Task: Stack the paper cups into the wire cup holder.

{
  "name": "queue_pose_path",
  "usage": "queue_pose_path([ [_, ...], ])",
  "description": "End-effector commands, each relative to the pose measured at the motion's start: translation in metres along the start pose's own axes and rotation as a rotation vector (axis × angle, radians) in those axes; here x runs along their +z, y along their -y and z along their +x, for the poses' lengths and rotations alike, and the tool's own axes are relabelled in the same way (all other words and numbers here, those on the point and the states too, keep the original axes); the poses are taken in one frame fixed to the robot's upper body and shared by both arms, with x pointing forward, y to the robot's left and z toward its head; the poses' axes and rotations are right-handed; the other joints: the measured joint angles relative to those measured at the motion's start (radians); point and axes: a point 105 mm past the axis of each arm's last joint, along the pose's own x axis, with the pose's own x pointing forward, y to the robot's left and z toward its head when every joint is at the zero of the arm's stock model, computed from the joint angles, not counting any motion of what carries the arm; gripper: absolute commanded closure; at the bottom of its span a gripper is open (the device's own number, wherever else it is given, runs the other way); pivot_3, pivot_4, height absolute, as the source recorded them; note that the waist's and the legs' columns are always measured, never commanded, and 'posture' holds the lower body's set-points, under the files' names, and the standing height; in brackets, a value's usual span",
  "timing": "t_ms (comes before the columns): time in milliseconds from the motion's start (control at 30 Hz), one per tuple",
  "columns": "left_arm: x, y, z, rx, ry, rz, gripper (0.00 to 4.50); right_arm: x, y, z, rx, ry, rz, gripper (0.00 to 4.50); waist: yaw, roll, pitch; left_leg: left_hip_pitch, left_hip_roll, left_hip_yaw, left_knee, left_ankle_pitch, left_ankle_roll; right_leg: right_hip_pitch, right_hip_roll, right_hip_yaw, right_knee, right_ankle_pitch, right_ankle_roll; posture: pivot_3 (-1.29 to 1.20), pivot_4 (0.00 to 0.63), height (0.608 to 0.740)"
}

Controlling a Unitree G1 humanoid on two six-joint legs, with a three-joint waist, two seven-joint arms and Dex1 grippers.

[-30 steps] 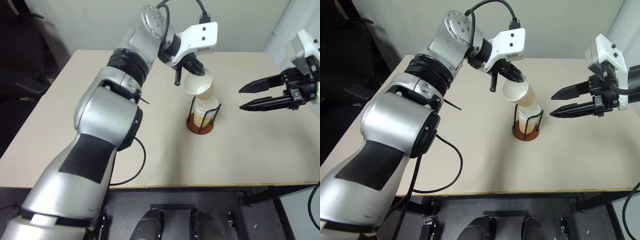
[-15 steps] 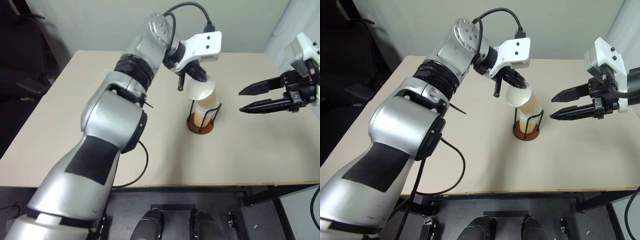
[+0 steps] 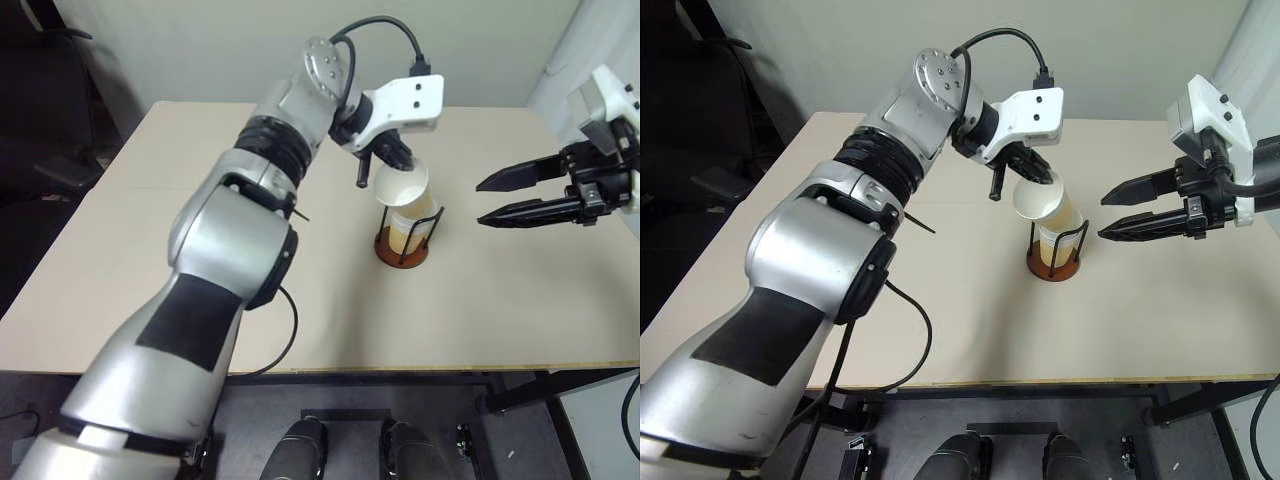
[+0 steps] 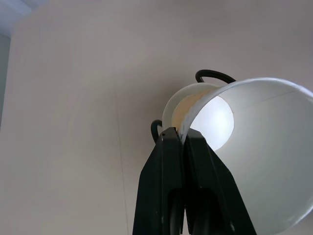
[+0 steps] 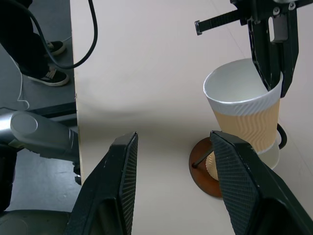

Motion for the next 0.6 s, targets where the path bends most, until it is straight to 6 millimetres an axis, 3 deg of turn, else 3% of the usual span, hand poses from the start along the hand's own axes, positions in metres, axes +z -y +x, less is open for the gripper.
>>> queue_pose_path([
  [33,0.006,-0.002,-0.001,0.005,0.009,0.014,4.45,0.01,-0.002,-0.012,-0.039,0.013,-0.039,2.17,0.0,0.0,0.0,0.0,0.0,0.0,0.0,0.0,0.0,0.0,0.0,0.0,0.0,0.0,0.0,0.0,0.15,0.74],
  [267,0.0,0.002,0.006,-0.005,-0.034,0.031,4.45,0.007,-0.003,-0.012,-0.031,0.0,-0.027,2.17,0.0,0.0,0.0,0.0,0.0,0.0,0.0,0.0,0.0,0.0,0.0,0.0,0.0,0.0,0.0,0.0,0.15,0.74],
  [300,-0.001,0.002,0.007,-0.002,-0.044,0.035,4.28,0.007,-0.004,-0.012,-0.031,-0.001,-0.025,2.17,0.0,0.0,0.0,0.0,0.0,0.0,0.0,0.0,0.0,0.0,0.0,0.0,0.0,0.0,0.0,0.0,0.15,0.74],
  [400,-0.004,0.0,0.008,0.021,-0.069,0.046,3.58,0.007,-0.005,-0.012,-0.032,-0.005,-0.02,2.17,0.0,0.0,0.0,0.0,0.0,0.0,0.0,0.0,0.0,0.0,0.0,0.0,0.0,0.0,0.0,0.0,0.15,0.74],
  [600,0.0,-0.011,0.009,0.123,-0.077,0.07,1.34,0.006,-0.006,-0.013,-0.032,-0.01,-0.014,2.17,0.0,0.0,0.0,0.0,0.0,0.001,0.0,0.0,0.0,0.0,0.0,0.0,0.0,0.0,0.001,0.0,0.15,0.74],
])
